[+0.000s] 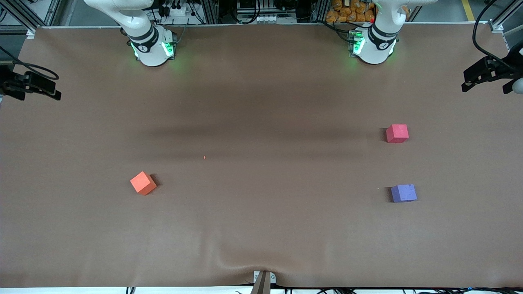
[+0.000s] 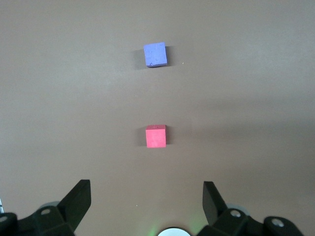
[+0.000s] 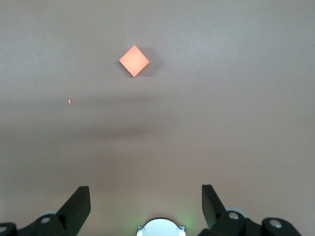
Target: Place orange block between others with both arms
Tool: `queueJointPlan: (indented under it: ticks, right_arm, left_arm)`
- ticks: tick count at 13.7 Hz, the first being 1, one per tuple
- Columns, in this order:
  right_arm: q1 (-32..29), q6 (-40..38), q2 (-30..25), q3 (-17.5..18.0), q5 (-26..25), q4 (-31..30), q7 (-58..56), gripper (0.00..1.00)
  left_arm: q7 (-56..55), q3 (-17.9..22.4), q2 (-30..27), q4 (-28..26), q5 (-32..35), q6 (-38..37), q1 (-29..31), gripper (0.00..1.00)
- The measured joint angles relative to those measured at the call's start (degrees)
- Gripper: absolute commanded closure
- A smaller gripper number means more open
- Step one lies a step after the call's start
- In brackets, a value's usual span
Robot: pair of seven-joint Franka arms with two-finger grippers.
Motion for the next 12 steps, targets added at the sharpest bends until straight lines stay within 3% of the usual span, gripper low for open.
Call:
queueJointPlan:
  ticks: [5, 12]
  right_arm:
    - [0.85, 9.86, 7.8, 0.14, 0.38, -1.2, -5.63, 0.0]
    - [2.39, 25.69, 24.68, 0.17, 0.51, -1.56, -15.87, 0.0]
  left_arm:
    - [0.0, -0.02, 0.55, 0.17, 0.0, 0.0, 0.02, 0.0]
    - [0.0, 0.0, 0.81, 0.24, 0.0, 0.03, 0.22, 0.0]
